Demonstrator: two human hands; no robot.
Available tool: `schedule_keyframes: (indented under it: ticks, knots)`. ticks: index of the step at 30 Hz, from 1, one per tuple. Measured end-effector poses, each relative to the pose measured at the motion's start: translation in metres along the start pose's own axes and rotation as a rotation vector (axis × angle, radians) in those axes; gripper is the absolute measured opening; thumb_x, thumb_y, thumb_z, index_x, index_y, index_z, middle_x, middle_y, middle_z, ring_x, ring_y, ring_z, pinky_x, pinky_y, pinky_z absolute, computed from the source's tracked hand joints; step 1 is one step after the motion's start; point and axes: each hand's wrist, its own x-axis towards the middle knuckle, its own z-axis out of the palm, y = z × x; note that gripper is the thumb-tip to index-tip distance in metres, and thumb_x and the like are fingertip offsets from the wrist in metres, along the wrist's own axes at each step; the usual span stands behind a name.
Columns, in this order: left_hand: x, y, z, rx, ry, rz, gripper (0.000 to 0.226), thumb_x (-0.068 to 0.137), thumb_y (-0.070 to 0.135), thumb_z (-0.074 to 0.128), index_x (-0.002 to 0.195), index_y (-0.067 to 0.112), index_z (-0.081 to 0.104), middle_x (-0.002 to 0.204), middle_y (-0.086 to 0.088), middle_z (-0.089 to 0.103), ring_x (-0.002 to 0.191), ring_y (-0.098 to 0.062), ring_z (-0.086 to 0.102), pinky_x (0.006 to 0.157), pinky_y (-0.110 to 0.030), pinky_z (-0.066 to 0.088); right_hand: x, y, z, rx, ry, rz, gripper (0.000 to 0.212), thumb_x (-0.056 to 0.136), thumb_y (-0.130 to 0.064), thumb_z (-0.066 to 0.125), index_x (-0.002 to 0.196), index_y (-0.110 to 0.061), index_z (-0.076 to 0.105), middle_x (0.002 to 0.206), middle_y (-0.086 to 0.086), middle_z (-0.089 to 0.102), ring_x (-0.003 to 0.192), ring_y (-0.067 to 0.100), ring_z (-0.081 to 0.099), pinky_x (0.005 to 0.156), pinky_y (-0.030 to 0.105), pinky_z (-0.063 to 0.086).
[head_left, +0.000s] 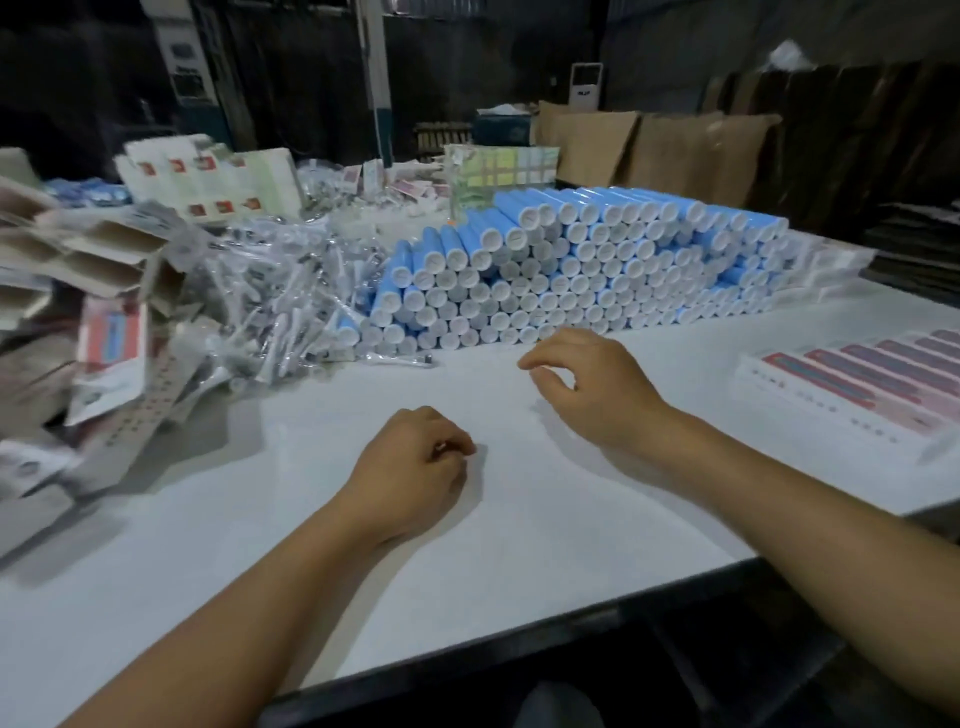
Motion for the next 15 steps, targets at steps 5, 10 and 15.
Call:
schedule_keyframes:
  ticks: [5, 10, 15]
  knots:
    - [0.003, -0.003, 0.003, -0.022, -0.002, -0.020, 0.023, 0.086, 0.007, 0.055, 0.097, 0.017, 0.073, 0.102, 0.001, 0.061, 0.104, -0.020, 0.049, 0.089, -0.030, 0.038, 0.007, -0.014, 0.053, -0.004, -0.210, -0.076, 0.022, 0.092, -0.011, 0.053, 0.102, -0.012, 0.072, 0.105, 0.003, 0.066, 0.102, 0.020, 0.054, 0.085, 0.026, 0.040]
    - [0.003, -0.004, 0.005, -0.079, 0.007, -0.022, 0.024, 0.083, 0.007, 0.054, 0.092, 0.017, 0.073, 0.098, -0.002, 0.062, 0.102, -0.022, 0.050, 0.089, -0.037, 0.041, 0.004, -0.007, 0.064, -0.012, -0.252, -0.108, 0.021, 0.089, -0.010, 0.052, 0.087, -0.018, 0.072, 0.094, -0.003, 0.062, 0.089, 0.012, 0.045, 0.074, 0.021, 0.031]
    - [0.001, 0.000, 0.004, -0.101, 0.011, -0.046, 0.025, 0.081, 0.007, 0.053, 0.090, 0.018, 0.073, 0.098, -0.002, 0.063, 0.102, -0.021, 0.051, 0.090, -0.037, 0.042, 0.005, -0.005, 0.066, -0.004, -0.245, -0.132, 0.020, 0.087, -0.009, 0.054, 0.083, -0.022, 0.069, 0.089, -0.012, 0.055, 0.086, 0.008, 0.042, 0.070, 0.012, 0.029]
